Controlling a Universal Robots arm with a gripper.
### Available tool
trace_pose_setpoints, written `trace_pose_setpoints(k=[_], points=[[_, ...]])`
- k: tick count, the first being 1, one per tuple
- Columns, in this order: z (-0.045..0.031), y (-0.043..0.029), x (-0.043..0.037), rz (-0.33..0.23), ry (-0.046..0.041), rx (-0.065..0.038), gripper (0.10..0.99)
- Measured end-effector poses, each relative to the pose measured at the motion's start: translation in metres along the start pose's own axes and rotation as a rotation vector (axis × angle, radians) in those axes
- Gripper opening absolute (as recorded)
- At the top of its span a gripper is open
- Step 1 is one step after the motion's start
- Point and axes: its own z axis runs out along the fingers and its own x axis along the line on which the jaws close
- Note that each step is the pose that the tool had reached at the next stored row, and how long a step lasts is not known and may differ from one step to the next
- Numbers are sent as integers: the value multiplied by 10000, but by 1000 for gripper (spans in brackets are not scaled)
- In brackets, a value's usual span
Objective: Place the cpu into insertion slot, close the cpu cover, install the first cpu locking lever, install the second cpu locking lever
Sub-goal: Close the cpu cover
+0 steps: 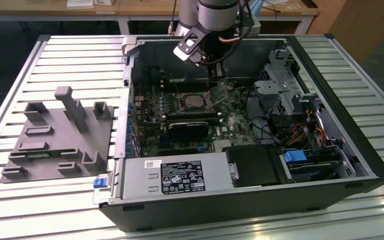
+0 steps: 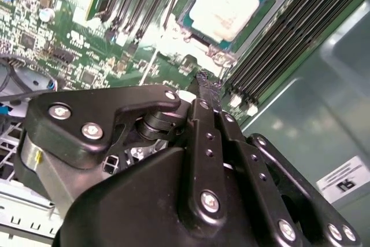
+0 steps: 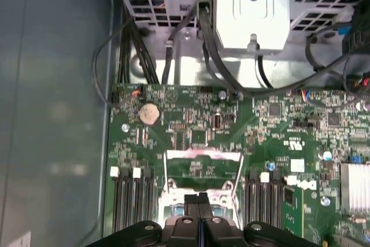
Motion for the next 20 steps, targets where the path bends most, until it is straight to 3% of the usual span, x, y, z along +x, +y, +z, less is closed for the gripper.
trace_pose_setpoints(k=[20], points=[[36, 401, 22, 0, 0, 0, 106]])
